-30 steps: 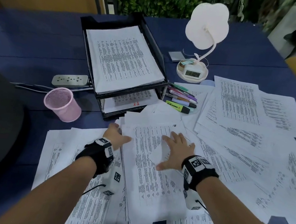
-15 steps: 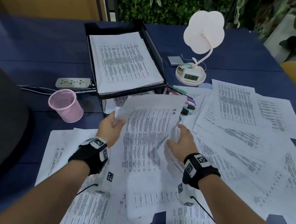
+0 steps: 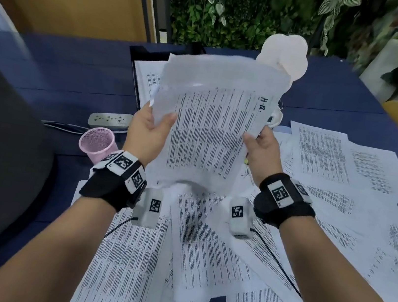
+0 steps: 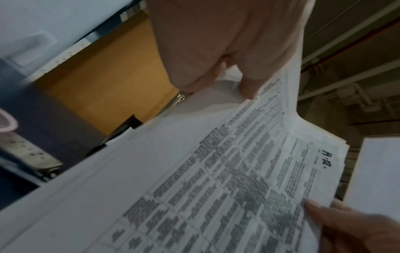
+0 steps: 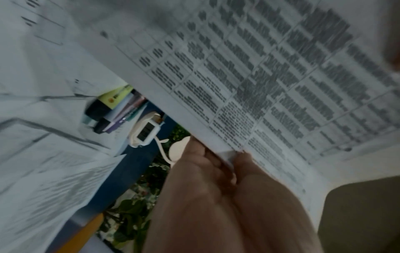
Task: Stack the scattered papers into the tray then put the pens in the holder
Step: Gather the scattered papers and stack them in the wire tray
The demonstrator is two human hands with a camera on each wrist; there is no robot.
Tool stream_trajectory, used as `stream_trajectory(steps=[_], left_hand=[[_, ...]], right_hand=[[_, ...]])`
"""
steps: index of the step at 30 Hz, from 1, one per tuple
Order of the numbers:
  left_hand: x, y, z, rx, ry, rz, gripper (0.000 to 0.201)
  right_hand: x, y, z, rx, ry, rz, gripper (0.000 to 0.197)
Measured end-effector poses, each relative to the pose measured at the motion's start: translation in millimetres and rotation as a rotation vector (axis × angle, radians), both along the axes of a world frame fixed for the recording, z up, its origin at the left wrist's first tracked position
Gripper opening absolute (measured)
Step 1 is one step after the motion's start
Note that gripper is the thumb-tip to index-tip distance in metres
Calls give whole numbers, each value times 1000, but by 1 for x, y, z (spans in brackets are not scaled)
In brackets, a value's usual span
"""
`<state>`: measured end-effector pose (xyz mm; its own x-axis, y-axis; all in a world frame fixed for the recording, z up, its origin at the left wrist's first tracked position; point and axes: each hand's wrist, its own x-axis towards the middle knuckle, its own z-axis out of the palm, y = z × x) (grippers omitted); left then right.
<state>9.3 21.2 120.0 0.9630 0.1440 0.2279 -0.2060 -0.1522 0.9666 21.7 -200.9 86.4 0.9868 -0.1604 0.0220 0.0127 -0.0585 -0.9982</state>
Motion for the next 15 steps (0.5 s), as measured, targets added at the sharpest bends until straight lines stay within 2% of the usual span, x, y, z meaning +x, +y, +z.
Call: stream_trajectory(steps=[3,5,9,12,15], left_hand=[[3,-7,7,-67,-72,35,40],[5,-9,5,-85,-62,50,42],[5,-2,-18,-55,53,50,46],[3,5,-31,-139,129,119,60],[2,9,-42,-248,182,139,45]], right_hand=[[-4,10,15,-4,-121,-48,26],[-7,12,19,-19,-148,-72,28],[-10,7,8,-16,-63,-107,28],[-10,3,-1,29,28,-111,31],[-9,0,-3,60,109,-74,31]])
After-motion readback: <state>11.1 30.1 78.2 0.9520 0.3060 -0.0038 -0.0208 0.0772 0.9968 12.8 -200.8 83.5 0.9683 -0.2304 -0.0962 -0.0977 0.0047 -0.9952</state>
